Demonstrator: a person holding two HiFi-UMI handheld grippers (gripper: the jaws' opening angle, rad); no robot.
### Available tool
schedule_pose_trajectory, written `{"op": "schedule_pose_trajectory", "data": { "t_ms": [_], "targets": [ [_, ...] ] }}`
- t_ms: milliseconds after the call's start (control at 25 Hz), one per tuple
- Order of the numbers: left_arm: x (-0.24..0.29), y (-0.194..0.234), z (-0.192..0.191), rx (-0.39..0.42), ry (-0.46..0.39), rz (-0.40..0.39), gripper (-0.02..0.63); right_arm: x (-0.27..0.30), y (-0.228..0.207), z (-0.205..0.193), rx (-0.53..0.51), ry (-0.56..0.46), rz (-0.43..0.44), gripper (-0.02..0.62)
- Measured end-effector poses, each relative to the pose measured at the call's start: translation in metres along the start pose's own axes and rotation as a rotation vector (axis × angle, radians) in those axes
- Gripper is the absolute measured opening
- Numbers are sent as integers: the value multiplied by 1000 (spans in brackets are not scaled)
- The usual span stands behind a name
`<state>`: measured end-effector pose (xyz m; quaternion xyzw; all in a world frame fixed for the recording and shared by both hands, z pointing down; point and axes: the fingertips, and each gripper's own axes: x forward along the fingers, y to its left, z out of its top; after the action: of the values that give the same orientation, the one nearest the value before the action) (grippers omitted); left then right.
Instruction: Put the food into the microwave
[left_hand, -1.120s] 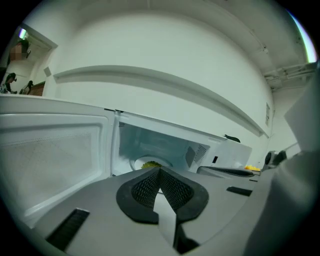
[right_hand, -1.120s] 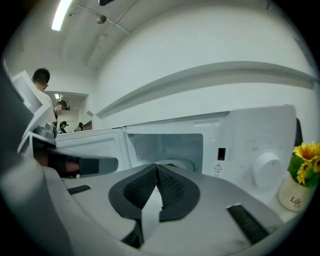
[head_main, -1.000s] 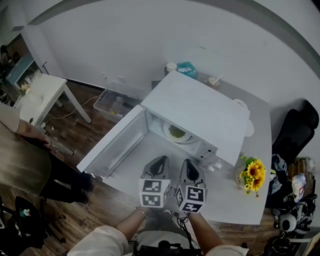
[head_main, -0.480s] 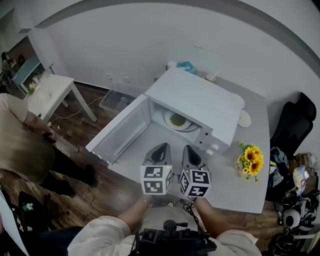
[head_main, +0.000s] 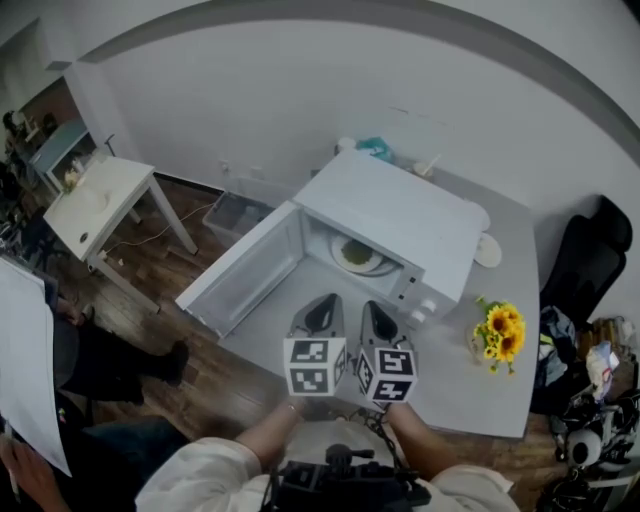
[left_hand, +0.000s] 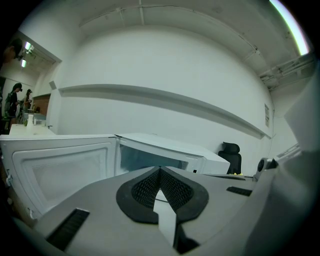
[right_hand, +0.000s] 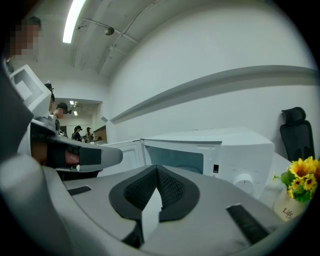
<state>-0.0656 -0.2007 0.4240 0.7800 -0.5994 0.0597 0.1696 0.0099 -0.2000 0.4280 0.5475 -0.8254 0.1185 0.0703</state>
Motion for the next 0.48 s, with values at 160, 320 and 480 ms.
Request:
{"op": "schedule_pose_trajectory", "data": {
  "t_ms": [160,320,480],
  "targets": [
    [-2,-1,-3,11,7,0,9,-2,0,0,-10,4,3,20],
    [-3,1,-3,28,2,10,9,-4,0,2,-22,2,2,20],
    [-6,3,-5,14,-3,15,9,-6,2,1,-30,4,3,18]
  ]
}}
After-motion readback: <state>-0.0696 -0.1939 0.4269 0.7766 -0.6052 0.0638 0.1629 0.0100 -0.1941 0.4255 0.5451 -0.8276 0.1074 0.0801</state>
